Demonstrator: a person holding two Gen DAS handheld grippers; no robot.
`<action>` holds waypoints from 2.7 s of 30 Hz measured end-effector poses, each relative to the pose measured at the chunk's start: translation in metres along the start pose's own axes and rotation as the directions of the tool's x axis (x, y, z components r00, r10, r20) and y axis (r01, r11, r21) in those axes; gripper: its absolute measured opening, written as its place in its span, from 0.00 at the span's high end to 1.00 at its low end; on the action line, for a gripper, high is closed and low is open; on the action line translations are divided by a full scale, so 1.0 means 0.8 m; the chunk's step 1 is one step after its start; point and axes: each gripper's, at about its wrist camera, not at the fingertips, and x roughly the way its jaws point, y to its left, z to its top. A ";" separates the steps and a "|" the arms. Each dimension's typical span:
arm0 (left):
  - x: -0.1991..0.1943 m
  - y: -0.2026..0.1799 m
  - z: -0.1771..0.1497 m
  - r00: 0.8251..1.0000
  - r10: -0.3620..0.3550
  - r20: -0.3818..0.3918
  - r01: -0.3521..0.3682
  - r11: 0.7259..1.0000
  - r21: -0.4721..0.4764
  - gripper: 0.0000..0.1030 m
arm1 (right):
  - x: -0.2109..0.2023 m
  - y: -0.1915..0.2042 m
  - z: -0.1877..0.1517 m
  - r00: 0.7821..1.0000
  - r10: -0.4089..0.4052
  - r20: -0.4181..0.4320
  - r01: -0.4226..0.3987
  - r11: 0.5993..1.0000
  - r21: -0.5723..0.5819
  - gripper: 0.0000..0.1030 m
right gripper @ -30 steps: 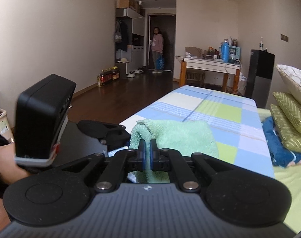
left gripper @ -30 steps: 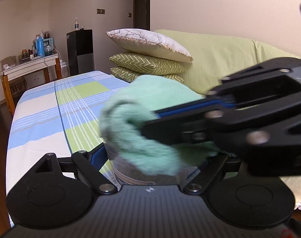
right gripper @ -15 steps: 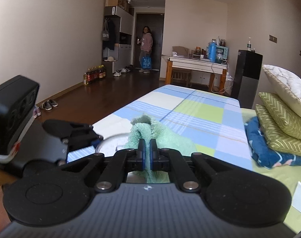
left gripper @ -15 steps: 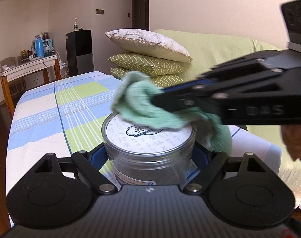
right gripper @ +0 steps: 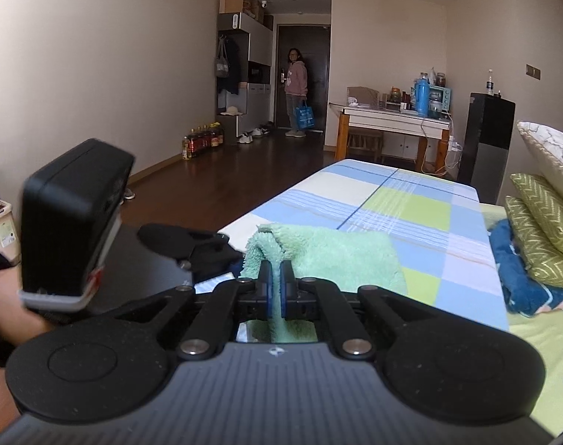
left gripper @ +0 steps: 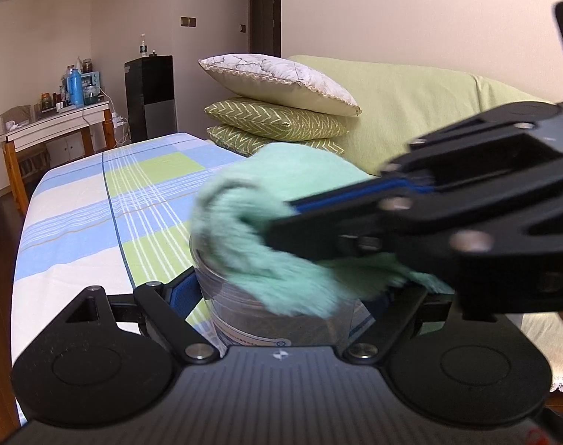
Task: Clean container
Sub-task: 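Rub the towel around the lid edge with the right gripper, then keep wiping the lid and its rim with the towel, right gripper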
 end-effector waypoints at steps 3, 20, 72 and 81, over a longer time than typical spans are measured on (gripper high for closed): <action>0.000 -0.001 0.000 1.000 0.002 0.000 -0.002 1.000 0.000 0.17 | 0.015 -0.007 0.004 1.000 -0.016 0.007 0.016 1.000 -0.008 0.98; -0.002 -0.001 -0.003 1.000 0.003 0.001 -0.003 1.000 0.002 0.17 | -0.034 -0.011 -0.016 0.998 -0.066 0.002 0.066 0.997 0.039 0.97; -0.006 -0.006 -0.004 1.000 0.011 0.002 -0.011 1.000 0.008 0.17 | -0.003 -0.035 -0.003 0.995 -0.098 -0.005 0.098 0.995 0.019 0.97; -0.005 -0.005 -0.004 1.000 0.011 0.002 -0.011 1.000 0.005 0.17 | -0.022 0.000 -0.006 0.999 -0.037 -0.019 0.037 0.999 0.007 0.97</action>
